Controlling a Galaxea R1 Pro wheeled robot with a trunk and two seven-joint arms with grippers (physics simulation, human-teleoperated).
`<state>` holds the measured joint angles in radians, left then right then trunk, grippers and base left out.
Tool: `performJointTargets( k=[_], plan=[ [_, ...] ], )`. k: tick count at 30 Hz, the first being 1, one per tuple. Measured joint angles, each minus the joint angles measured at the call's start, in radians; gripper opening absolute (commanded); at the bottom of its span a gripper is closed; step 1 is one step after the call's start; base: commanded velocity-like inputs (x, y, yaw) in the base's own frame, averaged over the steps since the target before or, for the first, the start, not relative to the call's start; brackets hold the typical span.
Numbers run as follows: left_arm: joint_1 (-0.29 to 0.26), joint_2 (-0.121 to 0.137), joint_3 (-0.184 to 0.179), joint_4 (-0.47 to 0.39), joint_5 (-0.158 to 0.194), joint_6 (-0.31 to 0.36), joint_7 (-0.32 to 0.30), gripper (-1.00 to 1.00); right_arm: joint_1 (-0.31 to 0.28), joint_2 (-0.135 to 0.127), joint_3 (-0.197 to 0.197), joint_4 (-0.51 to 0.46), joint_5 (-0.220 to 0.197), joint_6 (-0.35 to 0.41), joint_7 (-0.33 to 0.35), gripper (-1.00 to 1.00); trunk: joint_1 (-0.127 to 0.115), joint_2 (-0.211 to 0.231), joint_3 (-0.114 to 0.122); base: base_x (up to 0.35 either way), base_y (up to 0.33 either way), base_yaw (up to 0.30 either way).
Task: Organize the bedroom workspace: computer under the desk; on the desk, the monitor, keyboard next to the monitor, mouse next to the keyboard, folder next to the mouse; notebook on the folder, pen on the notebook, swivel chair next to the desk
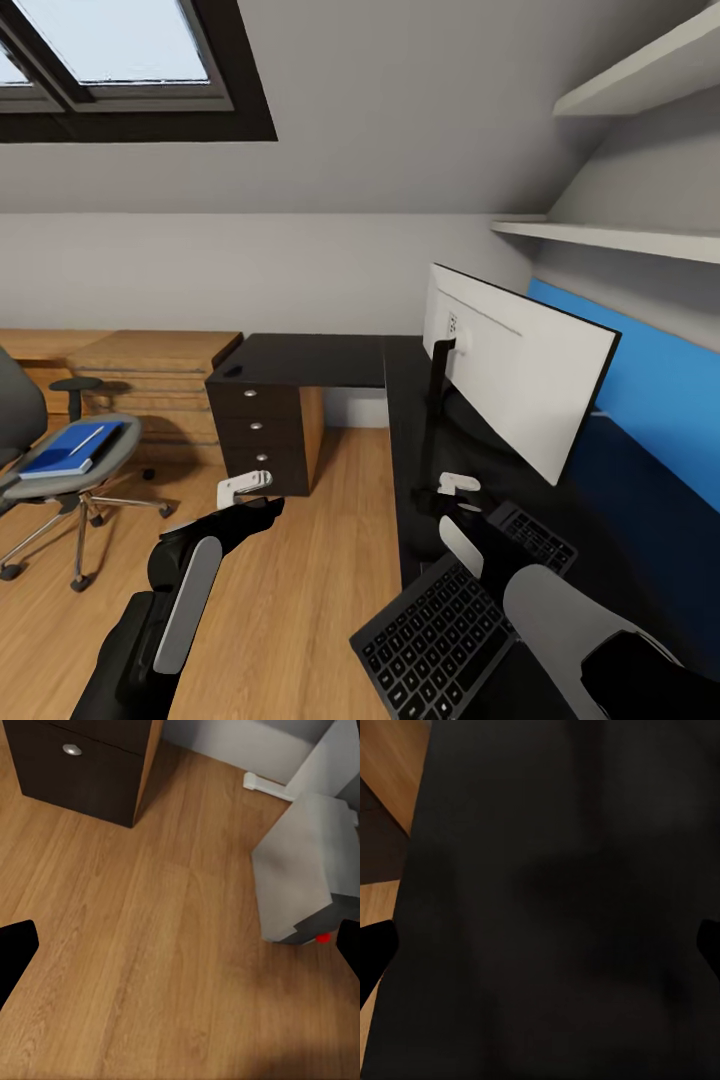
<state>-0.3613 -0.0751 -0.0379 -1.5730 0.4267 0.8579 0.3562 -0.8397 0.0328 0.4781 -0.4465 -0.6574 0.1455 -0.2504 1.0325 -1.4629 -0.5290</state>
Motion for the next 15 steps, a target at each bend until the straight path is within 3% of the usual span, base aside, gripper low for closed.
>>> performJointTargets(
  k=[6, 15],
  plan=[
    [0.000, 0.000, 0.000, 0.000, 0.000, 0.000, 0.000, 1.00, 0.000, 0.000, 0.000, -0.001, -0.001, 0.017, -0.001, 1.00, 0.012, -0.021, -0.009, 0.000, 0.000, 0.000],
    [0.000, -0.001, -0.001, 0.000, 0.000, 0.000, -0.001, 1.00, 0.000, 0.000, -0.008, -0.007, -0.010, 0.132, -0.002, 1.00, 0.012, -0.021, -0.009, 0.000, 0.000, 0.000]
  ],
)
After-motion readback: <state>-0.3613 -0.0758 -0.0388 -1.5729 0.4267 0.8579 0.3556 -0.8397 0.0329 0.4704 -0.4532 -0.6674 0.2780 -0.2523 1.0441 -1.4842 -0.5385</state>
